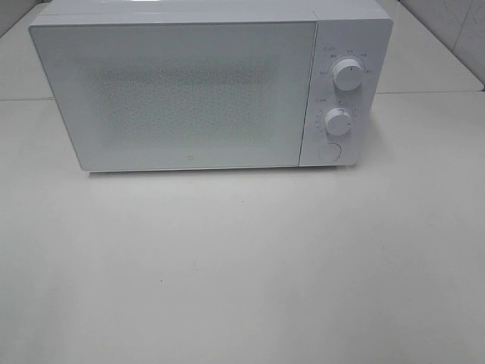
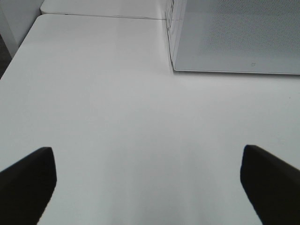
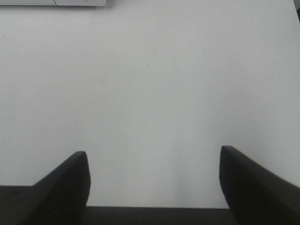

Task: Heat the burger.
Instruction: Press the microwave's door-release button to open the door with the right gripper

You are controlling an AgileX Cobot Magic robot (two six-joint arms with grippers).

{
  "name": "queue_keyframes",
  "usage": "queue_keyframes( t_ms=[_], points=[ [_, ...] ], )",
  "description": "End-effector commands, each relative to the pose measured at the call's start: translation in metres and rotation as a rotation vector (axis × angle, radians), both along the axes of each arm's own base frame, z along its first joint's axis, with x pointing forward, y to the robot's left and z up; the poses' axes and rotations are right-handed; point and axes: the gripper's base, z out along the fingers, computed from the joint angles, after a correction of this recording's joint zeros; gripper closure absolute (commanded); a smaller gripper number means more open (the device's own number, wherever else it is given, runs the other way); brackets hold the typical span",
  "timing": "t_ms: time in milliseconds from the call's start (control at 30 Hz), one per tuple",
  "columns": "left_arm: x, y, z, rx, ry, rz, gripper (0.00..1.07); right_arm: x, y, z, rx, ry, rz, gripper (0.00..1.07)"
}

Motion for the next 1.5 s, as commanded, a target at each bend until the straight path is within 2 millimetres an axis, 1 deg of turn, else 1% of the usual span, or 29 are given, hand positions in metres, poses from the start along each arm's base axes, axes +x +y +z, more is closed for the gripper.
queue_keyframes(
  t_ms=[33,67,133,167,233,333,367,433,467,500,733,1500],
  points=[
    [-0.002,0.0,0.001,0.002,-0.029,-0.002,0.06,-0.016,-0.001,-0.007,-0.009,-0.076,0.006,0.31],
    [-0.002,0.0,0.001,0.002,-0.029,-0.002,0.06,-0.016,-0.001,-0.007,-0.009,-0.076,0.006,0.31],
    [-0.002,0.0,0.001,0.002,-0.029,-0.002,0.06,-0.032,-0.001,-0.011,-0.008,-0.167,0.008,0.31],
    [-0.002,0.0,0.001,0.002,-0.029,-0.002,0.06,-0.032,-0.001,-0.011,-0.008,-0.167,0.008,0.31],
    [-0.002,0.0,0.001,0.002,-0.029,-0.002,0.06,-0.041,-0.001,-0.014,-0.006,-0.23,0.008,0.31],
    [-0.002,0.0,0.001,0.002,-0.029,-0.002,0.06,-0.044,-0.001,-0.015,-0.007,-0.252,0.009,0.31],
    [-0.002,0.0,0.001,0.002,-0.029,-0.002,0.06,-0.049,-0.001,-0.014,-0.01,-0.295,0.012,0.31],
    [-0.002,0.0,0.001,0.002,-0.029,-0.002,0.06,-0.052,-0.001,-0.014,-0.01,-0.319,0.012,0.31],
    [-0.002,0.0,0.001,0.002,-0.029,-0.002,0.06,-0.055,-0.001,-0.016,-0.007,-0.364,0.011,0.31],
    [-0.002,0.0,0.001,0.002,-0.029,-0.002,0.06,-0.055,0.0,-0.019,0.014,-0.406,0.007,0.31],
    [-0.002,0.0,0.001,0.002,-0.029,-0.002,0.06,-0.055,-0.002,-0.019,0.021,-0.407,-0.017,0.31],
    [-0.002,0.0,0.001,0.002,-0.029,-0.002,0.06,-0.055,-0.002,-0.019,0.02,-0.407,-0.018,0.31]
  ],
)
